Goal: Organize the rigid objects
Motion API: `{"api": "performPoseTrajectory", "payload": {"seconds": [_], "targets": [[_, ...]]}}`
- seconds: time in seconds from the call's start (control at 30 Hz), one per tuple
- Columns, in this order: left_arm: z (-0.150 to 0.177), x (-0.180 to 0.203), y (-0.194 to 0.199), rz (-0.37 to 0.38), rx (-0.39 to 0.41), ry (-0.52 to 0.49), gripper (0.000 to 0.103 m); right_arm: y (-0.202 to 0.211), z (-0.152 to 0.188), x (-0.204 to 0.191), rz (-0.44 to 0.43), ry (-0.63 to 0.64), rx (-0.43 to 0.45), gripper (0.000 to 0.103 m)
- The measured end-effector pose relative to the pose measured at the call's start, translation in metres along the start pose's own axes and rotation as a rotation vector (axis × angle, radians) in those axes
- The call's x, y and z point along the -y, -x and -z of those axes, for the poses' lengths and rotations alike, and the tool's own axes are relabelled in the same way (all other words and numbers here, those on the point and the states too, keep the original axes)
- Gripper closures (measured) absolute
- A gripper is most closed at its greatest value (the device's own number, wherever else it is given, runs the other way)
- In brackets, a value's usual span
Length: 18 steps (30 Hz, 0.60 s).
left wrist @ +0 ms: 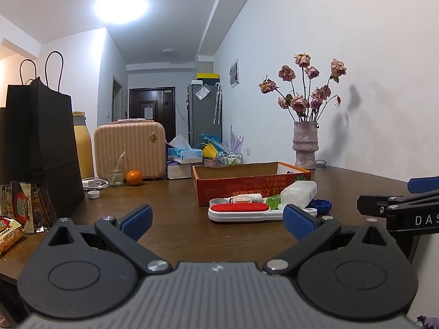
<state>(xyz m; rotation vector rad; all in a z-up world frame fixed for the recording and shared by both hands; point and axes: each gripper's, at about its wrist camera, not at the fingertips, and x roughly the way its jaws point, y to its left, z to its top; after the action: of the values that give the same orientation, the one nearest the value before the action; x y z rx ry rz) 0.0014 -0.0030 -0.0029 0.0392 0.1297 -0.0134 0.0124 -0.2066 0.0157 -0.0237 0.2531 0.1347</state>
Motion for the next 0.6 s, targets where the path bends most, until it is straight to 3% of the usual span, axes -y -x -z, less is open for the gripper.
{"api": "performPoseTrajectory", "payload": {"seconds": [0.47,0.6], "targets": [[0.001,0.001,-0.004,0.005,-0.007,-0.004,0.000,-0.002,0.003,0.000,0.005,-0.004,-0.004,0.000],[0.005,0.001,-0.017,-0.048,0.106,-0.030,0.000,-0.016,0.014,0.006,0.026,-0.033,-0.031,0.000]]}}
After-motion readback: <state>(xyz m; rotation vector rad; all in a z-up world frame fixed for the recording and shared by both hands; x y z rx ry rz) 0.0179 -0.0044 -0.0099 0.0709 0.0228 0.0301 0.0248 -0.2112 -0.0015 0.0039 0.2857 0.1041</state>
